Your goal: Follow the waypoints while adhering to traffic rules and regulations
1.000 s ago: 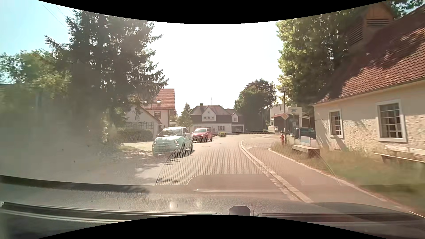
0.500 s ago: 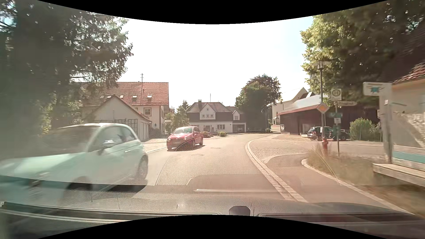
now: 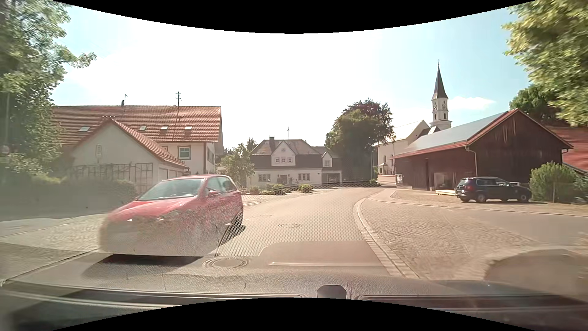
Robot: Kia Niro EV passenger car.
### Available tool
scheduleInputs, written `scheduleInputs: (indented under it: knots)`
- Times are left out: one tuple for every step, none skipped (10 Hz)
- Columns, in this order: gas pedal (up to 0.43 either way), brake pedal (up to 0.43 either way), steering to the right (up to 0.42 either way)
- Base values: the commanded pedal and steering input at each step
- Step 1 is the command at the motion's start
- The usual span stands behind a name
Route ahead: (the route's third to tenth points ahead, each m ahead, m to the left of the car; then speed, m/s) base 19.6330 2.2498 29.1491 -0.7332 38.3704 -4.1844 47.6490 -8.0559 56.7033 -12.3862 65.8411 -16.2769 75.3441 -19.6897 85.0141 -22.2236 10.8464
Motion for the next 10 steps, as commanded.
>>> scheduleInputs:
  knots:
    - [0.059, 0.006, 0.022]
    - [0.059, 0.006, 0.029]
    - [0.059, 0.006, 0.039]
    - [0.059, 0.006, 0.047]
    - [0.067, 0.006, 0.048]
    - [0.079, 0.006, 0.049]
    - [0.087, 0.006, 0.053]
    - [0.098, 0.006, 0.055]
    - [0.098, 0.006, 0.058]
    - [0.098, 0.006, 0.059]
